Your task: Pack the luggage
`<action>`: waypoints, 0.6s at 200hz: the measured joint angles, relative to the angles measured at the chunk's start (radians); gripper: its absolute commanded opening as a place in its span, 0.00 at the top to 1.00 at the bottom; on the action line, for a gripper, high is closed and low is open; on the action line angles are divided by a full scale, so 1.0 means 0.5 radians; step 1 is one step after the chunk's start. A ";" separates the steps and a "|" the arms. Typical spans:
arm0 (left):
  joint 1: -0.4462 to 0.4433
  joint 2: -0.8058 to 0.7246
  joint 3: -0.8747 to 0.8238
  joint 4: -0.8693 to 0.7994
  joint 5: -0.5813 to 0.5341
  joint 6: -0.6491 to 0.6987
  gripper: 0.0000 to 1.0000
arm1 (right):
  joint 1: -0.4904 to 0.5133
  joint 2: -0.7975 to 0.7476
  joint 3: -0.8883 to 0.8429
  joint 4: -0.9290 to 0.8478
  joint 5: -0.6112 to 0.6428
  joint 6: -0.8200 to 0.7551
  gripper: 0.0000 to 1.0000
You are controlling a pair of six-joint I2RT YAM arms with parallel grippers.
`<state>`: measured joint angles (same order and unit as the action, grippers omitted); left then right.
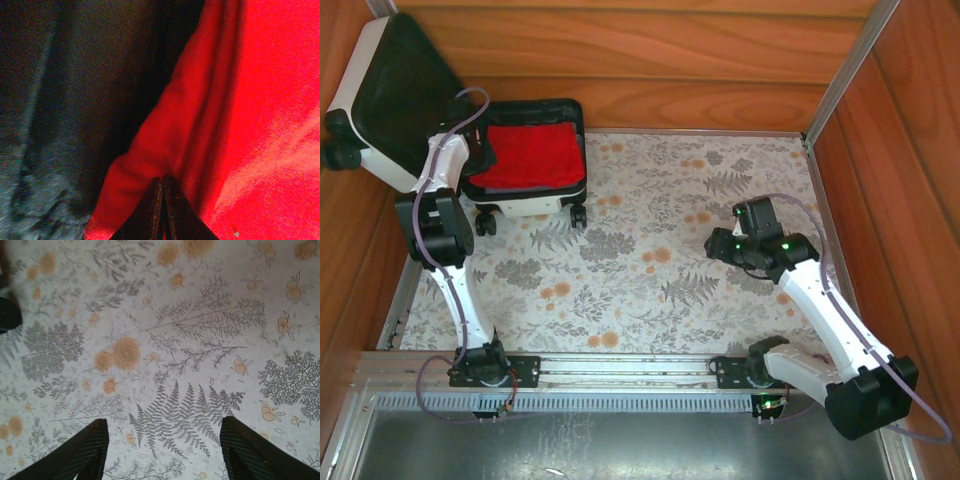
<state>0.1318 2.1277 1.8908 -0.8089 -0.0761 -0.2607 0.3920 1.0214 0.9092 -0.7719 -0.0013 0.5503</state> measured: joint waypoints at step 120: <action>-0.111 -0.246 0.046 -0.179 -0.137 0.093 0.30 | 0.000 -0.068 0.076 -0.079 -0.002 -0.039 0.33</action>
<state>0.0765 2.0045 1.9137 -0.8982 -0.1444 -0.2142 0.3920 0.9874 0.9474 -0.8116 -0.0021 0.5308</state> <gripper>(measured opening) 0.694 0.660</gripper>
